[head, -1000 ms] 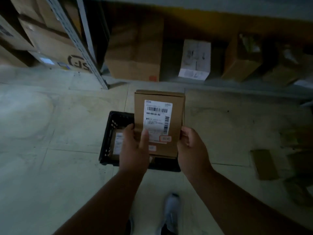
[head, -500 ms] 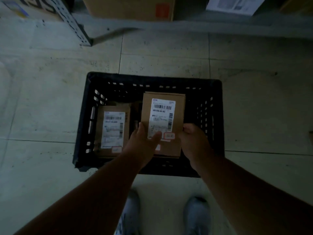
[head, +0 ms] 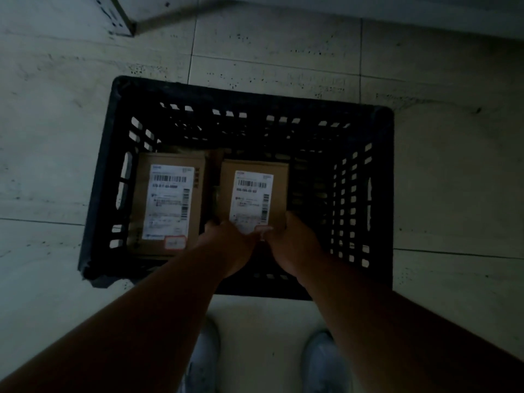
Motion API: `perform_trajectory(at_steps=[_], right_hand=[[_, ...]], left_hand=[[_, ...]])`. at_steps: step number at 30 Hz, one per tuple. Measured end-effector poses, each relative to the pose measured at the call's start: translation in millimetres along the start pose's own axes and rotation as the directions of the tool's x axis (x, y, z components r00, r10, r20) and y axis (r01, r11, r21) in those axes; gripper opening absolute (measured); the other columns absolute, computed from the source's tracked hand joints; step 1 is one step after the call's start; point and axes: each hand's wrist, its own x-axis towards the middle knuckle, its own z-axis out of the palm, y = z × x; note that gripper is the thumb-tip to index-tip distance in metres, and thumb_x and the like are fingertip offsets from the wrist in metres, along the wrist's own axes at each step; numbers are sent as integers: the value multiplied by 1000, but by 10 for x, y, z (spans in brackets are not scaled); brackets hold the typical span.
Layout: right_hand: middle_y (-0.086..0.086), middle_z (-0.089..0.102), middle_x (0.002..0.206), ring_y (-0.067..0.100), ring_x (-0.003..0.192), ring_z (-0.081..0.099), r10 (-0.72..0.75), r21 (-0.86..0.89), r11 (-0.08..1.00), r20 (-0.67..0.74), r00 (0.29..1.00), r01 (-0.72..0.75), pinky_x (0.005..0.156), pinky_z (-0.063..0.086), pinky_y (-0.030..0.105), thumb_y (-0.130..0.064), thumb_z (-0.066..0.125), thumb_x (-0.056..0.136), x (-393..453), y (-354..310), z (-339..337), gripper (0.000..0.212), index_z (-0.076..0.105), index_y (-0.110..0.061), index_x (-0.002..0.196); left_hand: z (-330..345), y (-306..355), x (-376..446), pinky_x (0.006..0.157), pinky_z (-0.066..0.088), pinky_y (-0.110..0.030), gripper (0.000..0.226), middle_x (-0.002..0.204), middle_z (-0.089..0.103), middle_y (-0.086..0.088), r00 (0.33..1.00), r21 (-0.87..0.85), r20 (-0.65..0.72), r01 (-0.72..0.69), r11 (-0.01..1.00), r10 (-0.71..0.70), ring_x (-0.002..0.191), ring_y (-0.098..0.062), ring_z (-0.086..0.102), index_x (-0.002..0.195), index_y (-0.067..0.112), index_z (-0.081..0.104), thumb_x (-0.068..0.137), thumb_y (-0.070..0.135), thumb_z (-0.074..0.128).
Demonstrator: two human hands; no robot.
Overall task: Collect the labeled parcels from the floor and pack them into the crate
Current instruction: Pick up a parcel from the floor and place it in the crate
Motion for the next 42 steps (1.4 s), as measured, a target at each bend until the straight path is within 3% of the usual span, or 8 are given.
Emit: perform_trajectory(at_steps=[12, 16, 20, 23, 27, 32, 37, 42], right_hand=[[-2, 56, 141, 22, 129, 52, -8, -129, 991, 127, 992, 24, 101, 40, 29, -32, 56, 97, 72, -40, -67, 41, 53, -31, 137], [-2, 53, 144, 22, 131, 50, -4, -174, 984, 187, 982, 37, 107, 41, 37, -36, 51, 99, 20, -35, -114, 40, 51, -34, 139], [2, 57, 139, 19, 112, 59, -47, -325, 940, 177, 983, 104, 86, 46, 26, -32, 47, 101, -185, -250, -261, 37, 52, -35, 137], [4, 62, 130, 23, 108, 62, -104, -374, 921, 42, 994, 112, 88, 52, 32, -28, 51, 99, -588, -603, -484, 34, 56, -27, 132], [4, 65, 122, 22, 111, 61, -255, -356, 914, -136, 957, 194, 76, 46, 19, -29, 53, 99, -1536, -1386, -938, 31, 60, -16, 127], [-7, 65, 94, 5, 79, 56, -440, -332, 886, -377, 815, 324, 57, 33, 9, -27, 51, 98, -3320, -2424, -1592, 12, 62, -24, 95], [-17, 57, 105, -4, 94, 50, -589, -328, 808, -473, 655, 489, 72, 31, 4, -36, 53, 95, -4795, -3177, -2097, 20, 61, -25, 110], [-16, 58, 110, -2, 102, 52, -688, -326, 713, -494, 532, 620, 79, 38, 9, -38, 57, 92, -5768, -3575, -2553, 25, 55, -27, 114]], left_hand=[[-87, 25, -6, 91, 46, -32, 84, 153, 35, -11, 998, -93, 57, -6, 996, 12, 134, -29, 43, 154, 18, 22, 86, 32, 70], [-129, -3, -46, 54, 40, -16, 71, 147, 45, -9, 994, -83, 90, -52, 995, 60, 96, -9, 57, 150, 20, 29, 90, 29, 66], [-234, 95, -342, 89, 55, -41, 38, 131, 56, -9, 982, 2, 63, -180, 984, 179, 107, -23, 61, 131, 26, 52, 94, 33, 57], [-389, 276, -904, 91, 54, -42, 45, 139, 50, -6, 951, 103, -81, -288, 952, 297, 113, -22, 59, 138, 27, 46, 95, 33, 55], [-818, 603, -2066, 88, 57, -40, 42, 137, 54, -1, 844, 18, -261, -480, 877, 468, 111, -17, 60, 135, 34, 43, 95, 23, 52], [-1494, 1024, -4001, 80, 53, -25, 42, 131, 50, 1, 595, 156, -448, -683, 713, 668, 102, -7, 54, 135, 35, 44, 97, 16, 44], [-2079, 1335, -5661, 71, 41, -6, 40, 117, 38, 27, 457, 187, -489, -777, 601, 743, 96, 5, 51, 131, 46, 43, 94, 31, 39], [-2374, 1547, -6742, 66, 40, -4, 41, 117, 44, 27, 322, 238, -564, -818, 523, 761, 102, 18, 48, 128, 49, 49, 95, 23, 50]])
